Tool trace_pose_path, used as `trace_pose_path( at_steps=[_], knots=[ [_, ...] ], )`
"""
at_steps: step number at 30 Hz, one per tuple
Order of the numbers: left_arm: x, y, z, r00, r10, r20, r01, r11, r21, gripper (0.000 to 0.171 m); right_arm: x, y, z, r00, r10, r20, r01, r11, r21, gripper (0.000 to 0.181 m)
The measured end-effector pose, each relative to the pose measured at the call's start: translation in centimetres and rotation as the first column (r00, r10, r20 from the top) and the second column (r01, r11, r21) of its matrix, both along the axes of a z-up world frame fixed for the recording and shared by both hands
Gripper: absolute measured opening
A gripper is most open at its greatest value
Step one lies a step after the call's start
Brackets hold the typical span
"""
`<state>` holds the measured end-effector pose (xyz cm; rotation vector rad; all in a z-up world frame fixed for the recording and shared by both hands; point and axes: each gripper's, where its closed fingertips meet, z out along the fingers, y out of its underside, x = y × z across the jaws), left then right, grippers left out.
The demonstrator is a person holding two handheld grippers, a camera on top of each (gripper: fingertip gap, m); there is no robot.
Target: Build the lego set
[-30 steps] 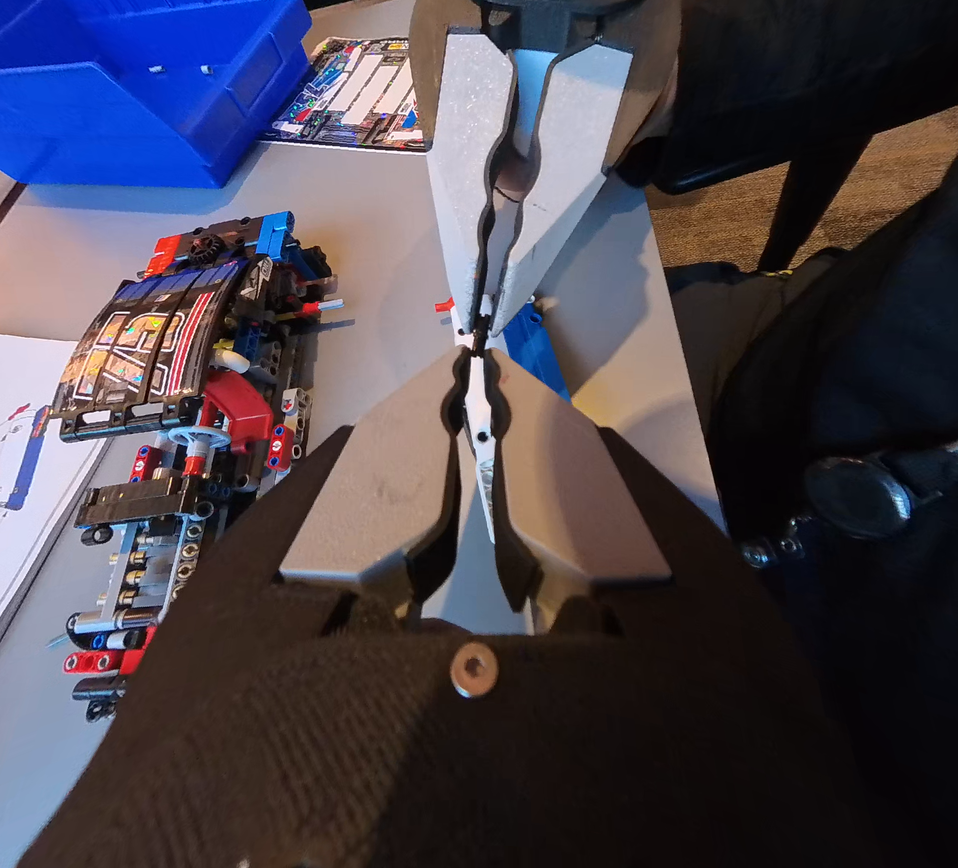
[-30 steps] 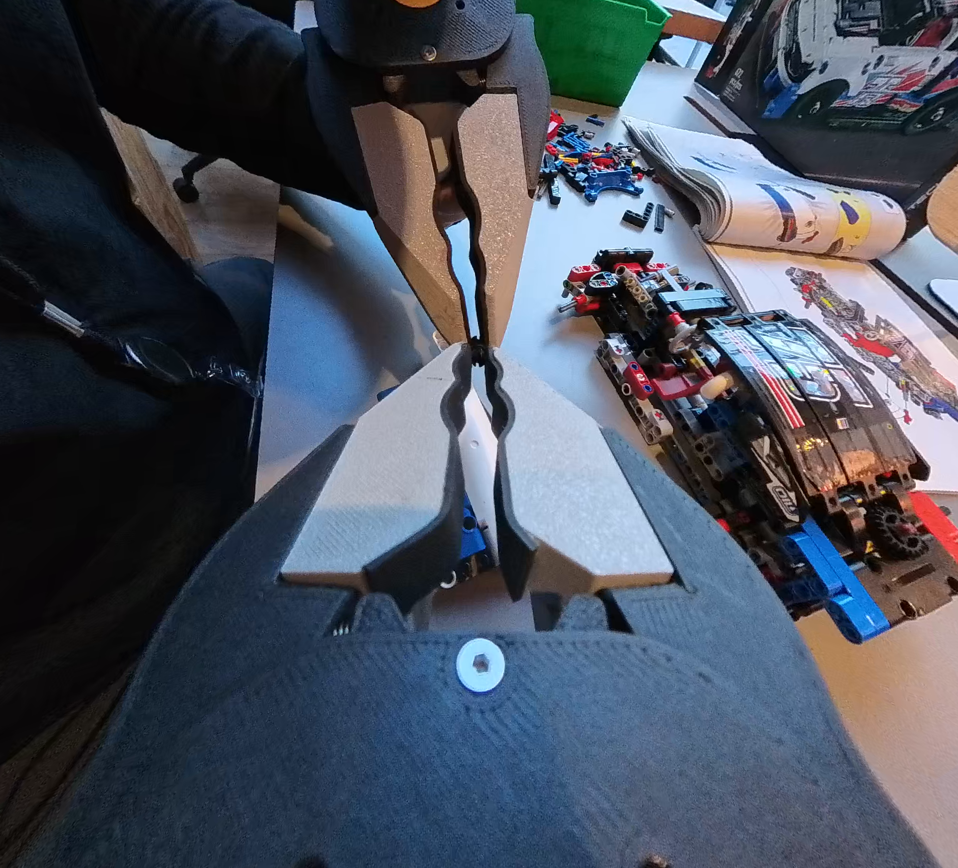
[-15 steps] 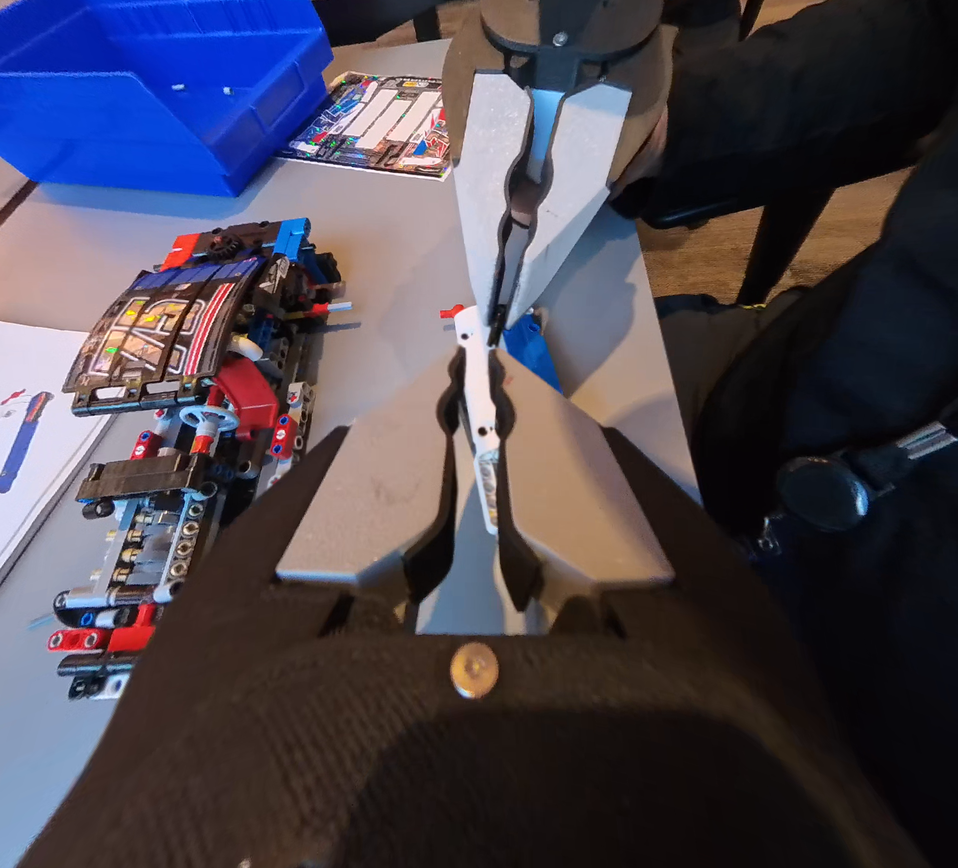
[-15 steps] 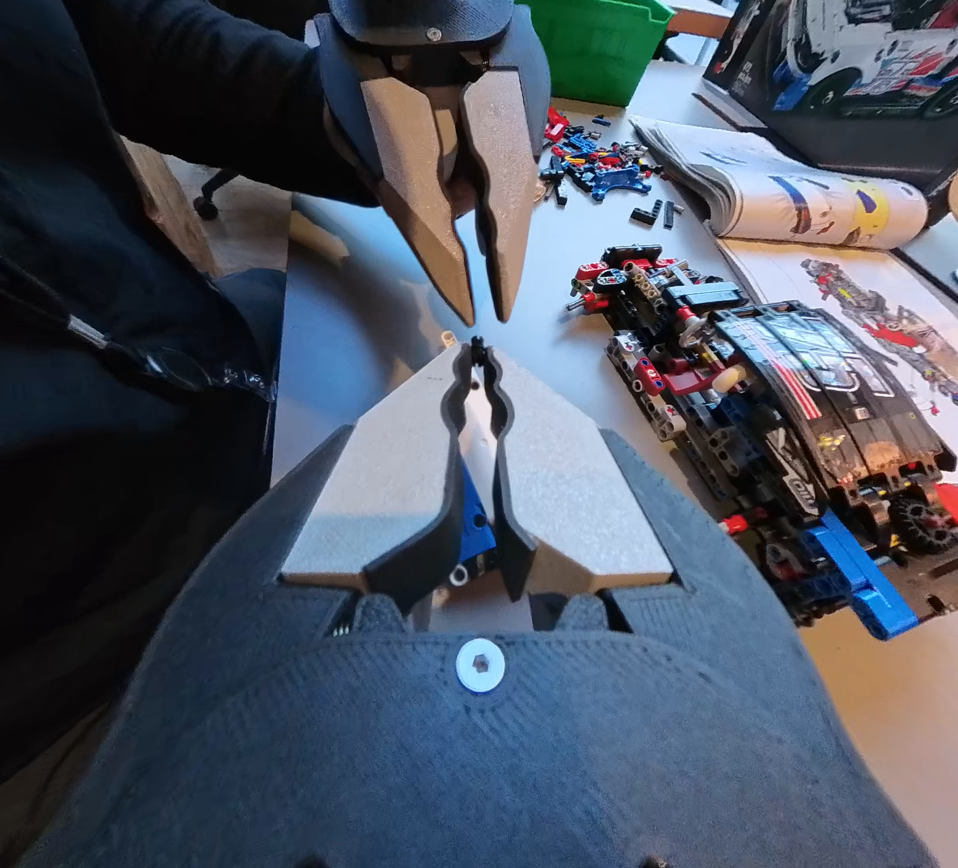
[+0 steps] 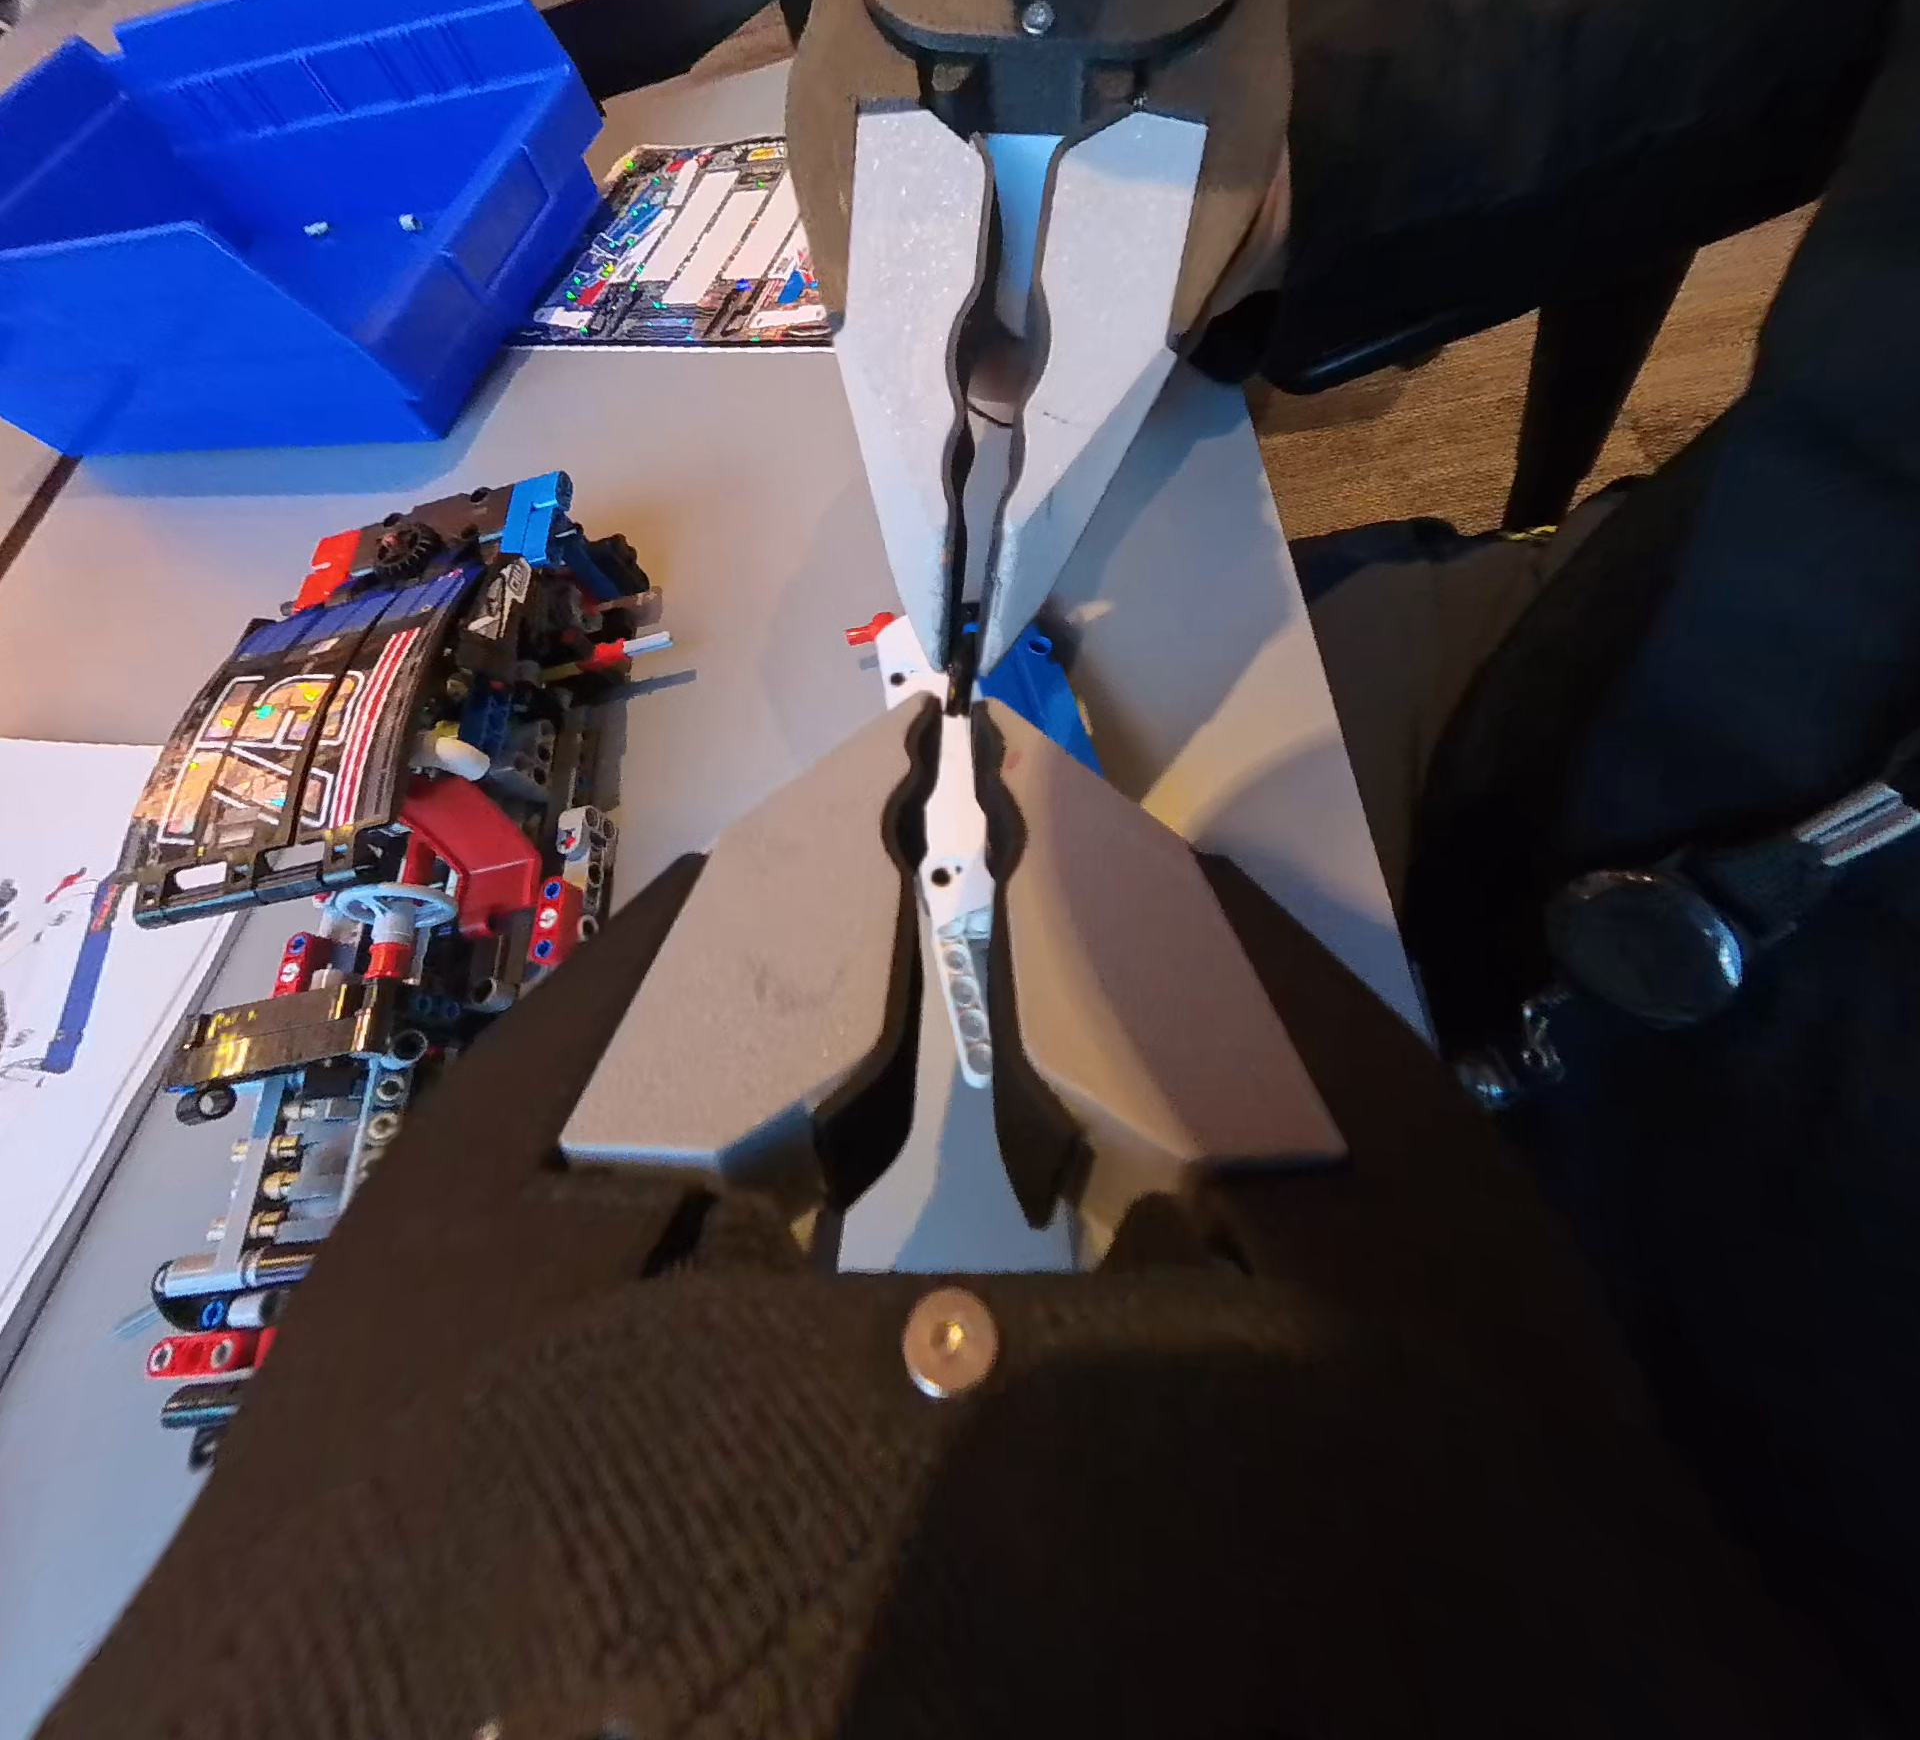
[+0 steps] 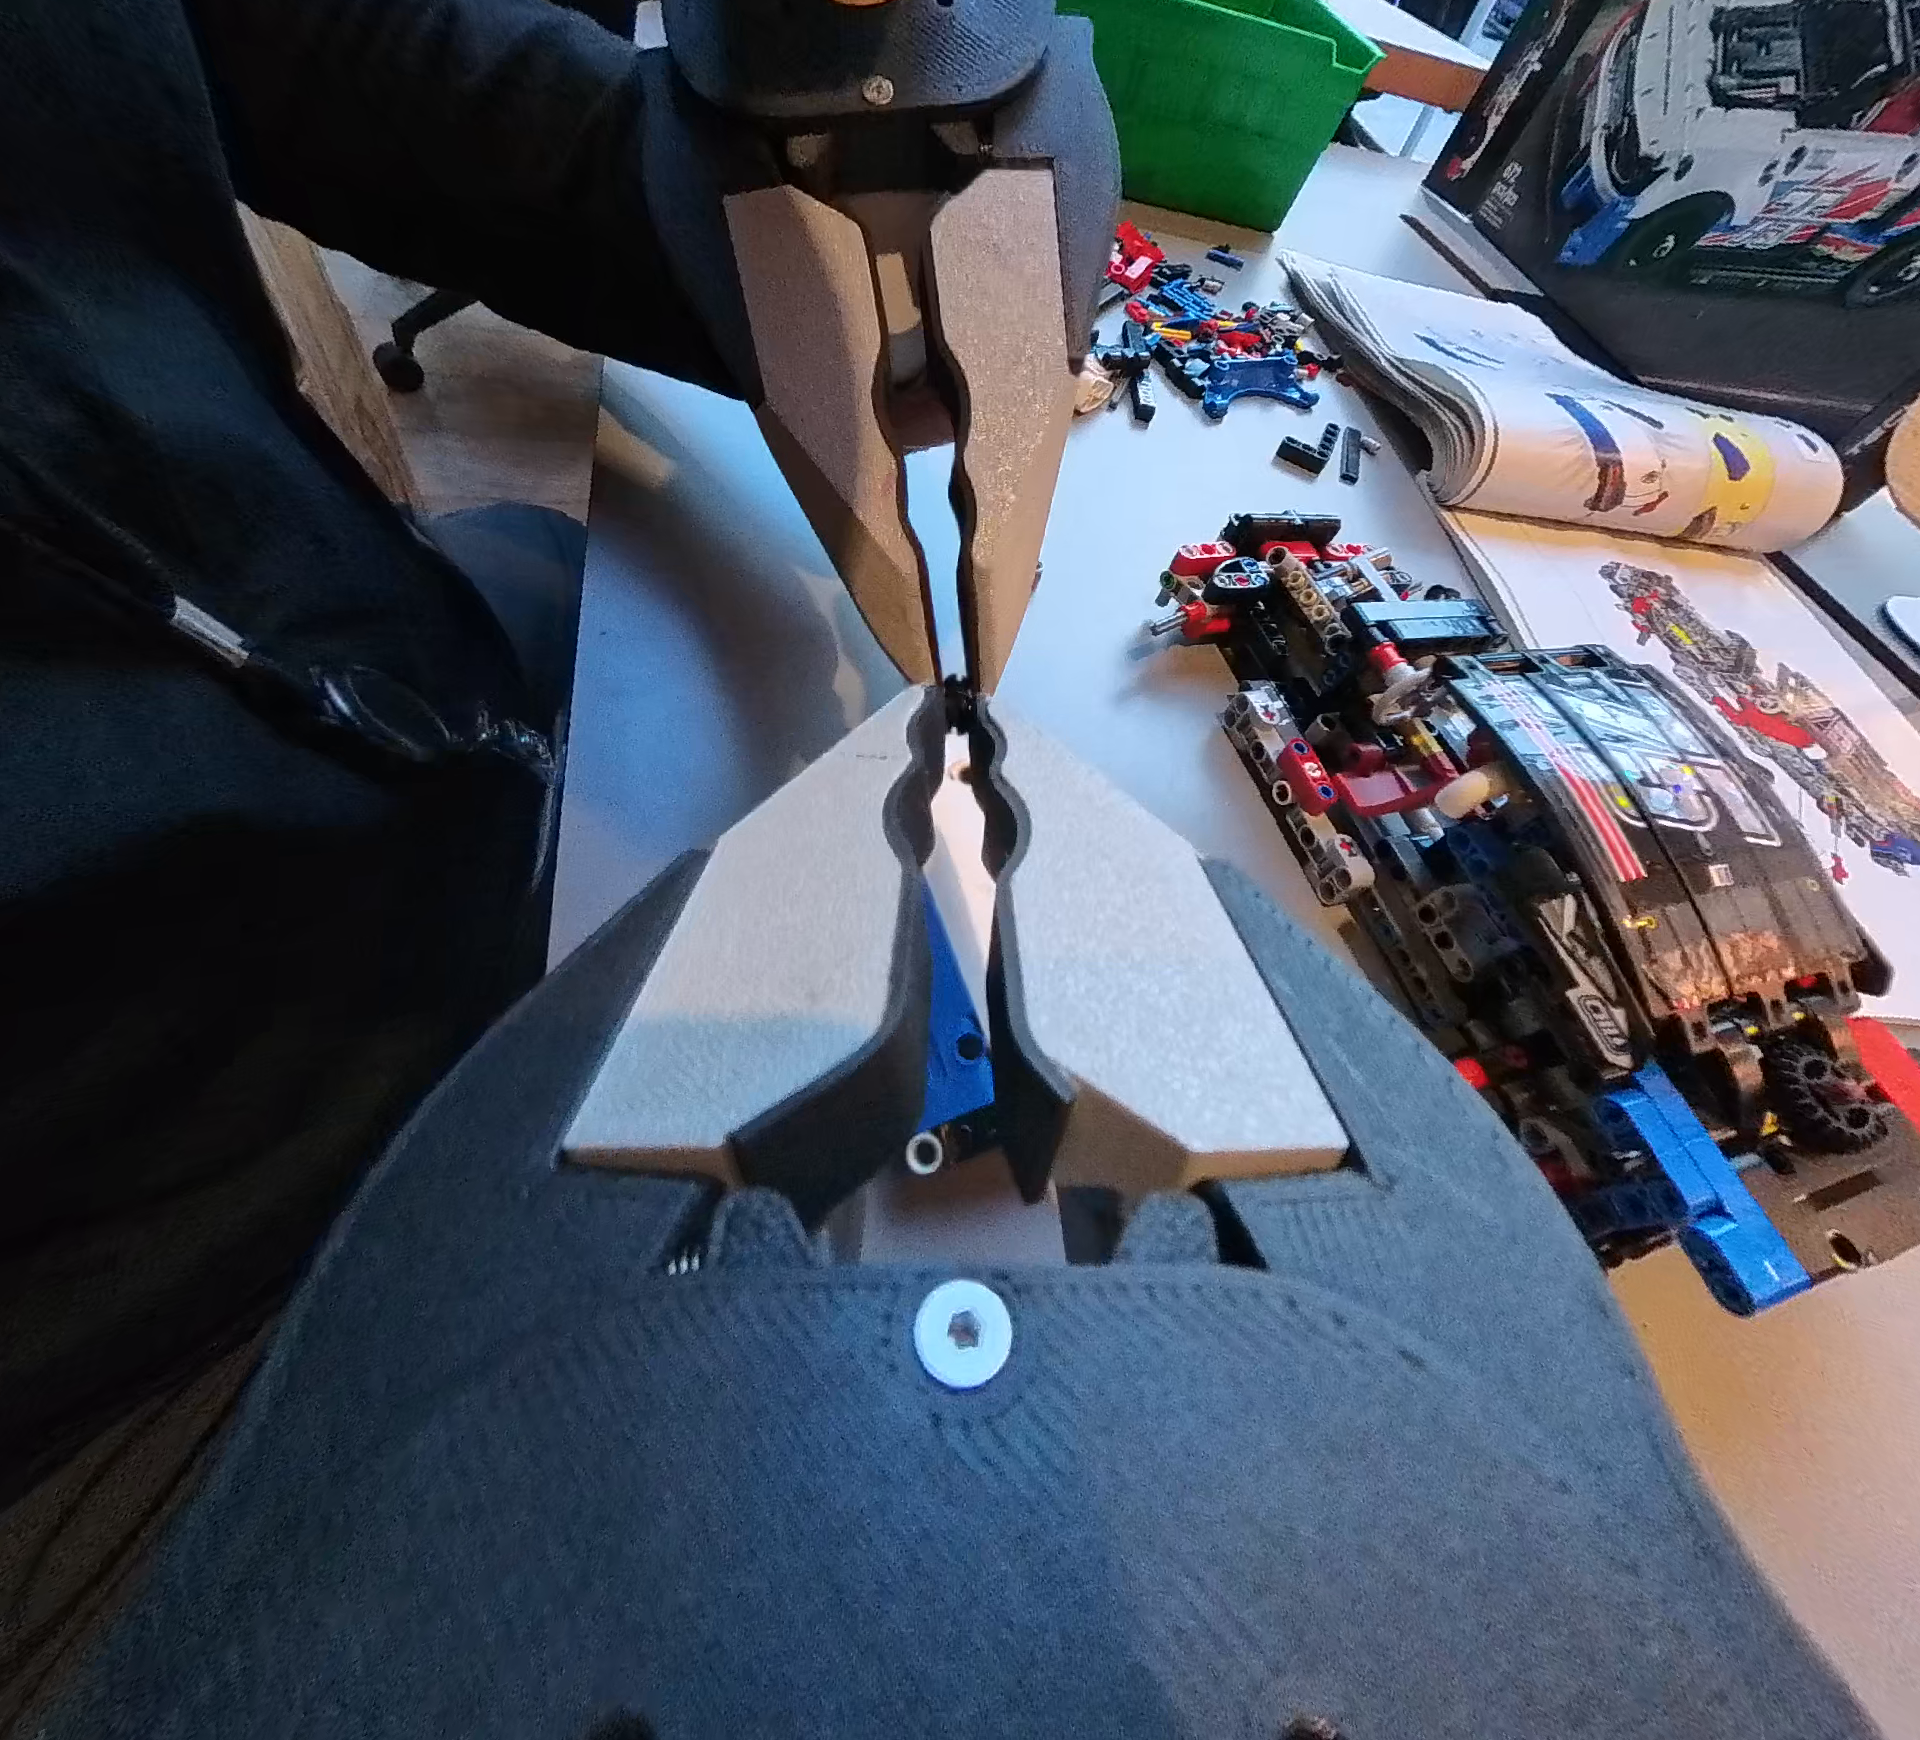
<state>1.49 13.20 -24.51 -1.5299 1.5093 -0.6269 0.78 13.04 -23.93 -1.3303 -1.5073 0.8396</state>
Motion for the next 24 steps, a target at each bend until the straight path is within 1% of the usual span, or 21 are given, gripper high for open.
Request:
trace_pose_path(
  at_steps=[7, 17, 24],
  knots=[
    [0.1, -0.3, -0.3, 1.0, -0.013, -0.009, 0.013, 1.0, -0.026, 0.002, 0.1, -0.2, -0.3, 1.0, 0.014, 0.019, -0.015, 0.999, 0.044, 0.002],
    [0.2, 0.2, -0.8, 0.995, 0.054, -0.079, -0.053, 0.999, 0.012, 0.0, 0.3, 0.1, -0.6, 1.0, 0.002, 0.029, -0.004, 0.999, 0.05, 0.002],
    [0.2, 0.2, -1.4, 0.993, 0.054, -0.109, -0.054, 0.999, 0.001, 0.0, 0.3, 0.1, -1.1, 0.999, 0.002, 0.054, -0.005, 0.998, 0.062, 0.002]
  ],
)
